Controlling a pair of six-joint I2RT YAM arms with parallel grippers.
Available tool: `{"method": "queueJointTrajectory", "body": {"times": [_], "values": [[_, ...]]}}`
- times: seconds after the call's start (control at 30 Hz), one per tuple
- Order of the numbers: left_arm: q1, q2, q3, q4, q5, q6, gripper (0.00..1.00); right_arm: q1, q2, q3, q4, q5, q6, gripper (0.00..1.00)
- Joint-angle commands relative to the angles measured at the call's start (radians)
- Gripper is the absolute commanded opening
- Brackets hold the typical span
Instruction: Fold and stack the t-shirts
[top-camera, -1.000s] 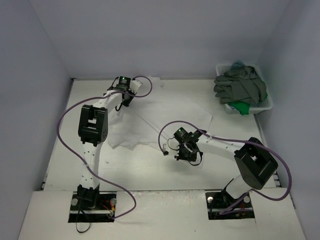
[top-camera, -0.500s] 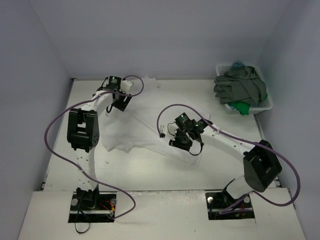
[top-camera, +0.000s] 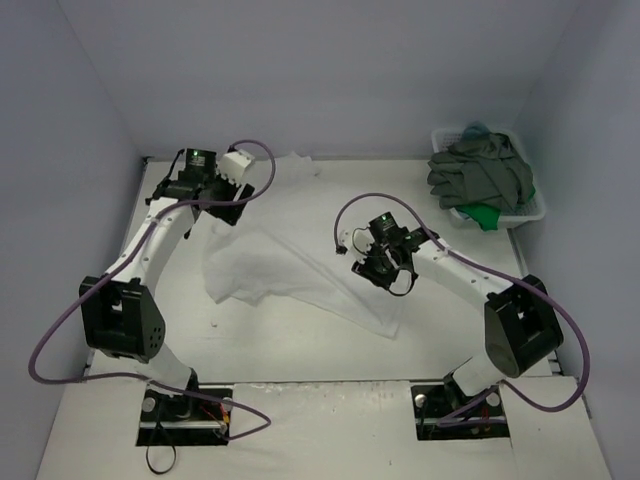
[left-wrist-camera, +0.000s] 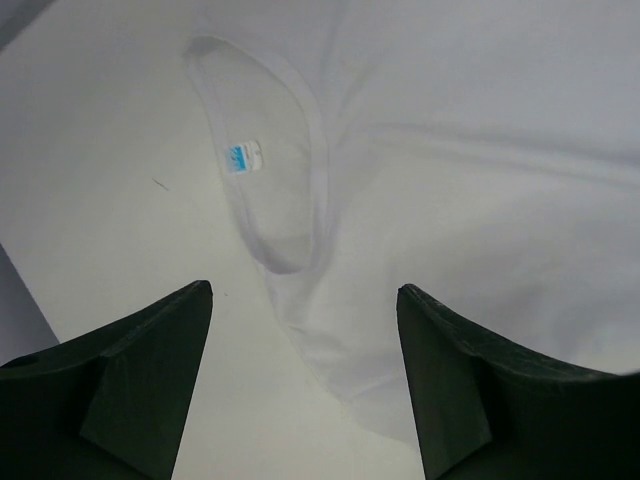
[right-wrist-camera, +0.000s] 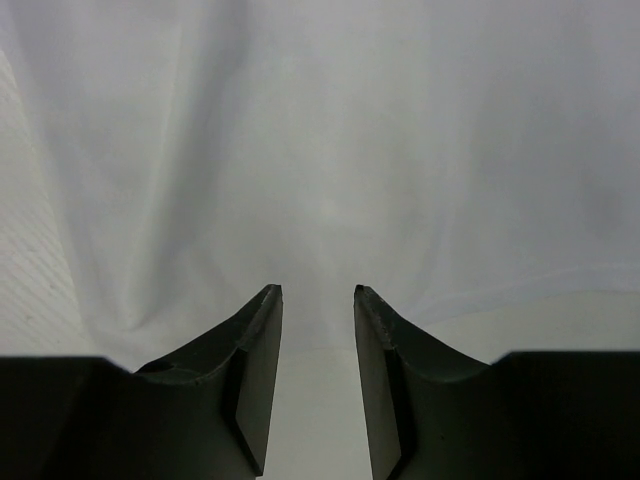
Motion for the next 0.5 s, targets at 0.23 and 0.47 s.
{"method": "queueJointTrajectory", "body": {"times": [0.23,0.47], "values": [[-0.003,-0.299,-0.377,-0.027,0.107,0.35,0.69,0.212,-0.096,-0.072,-0.067,0.052,-0.001,0.41],[-0.003,-0.415,-0.494,-0.025,0.165,0.45,0.69,0.327,-0.133,-0.16,-0.084,0.185,-0.004,0.44]]}}
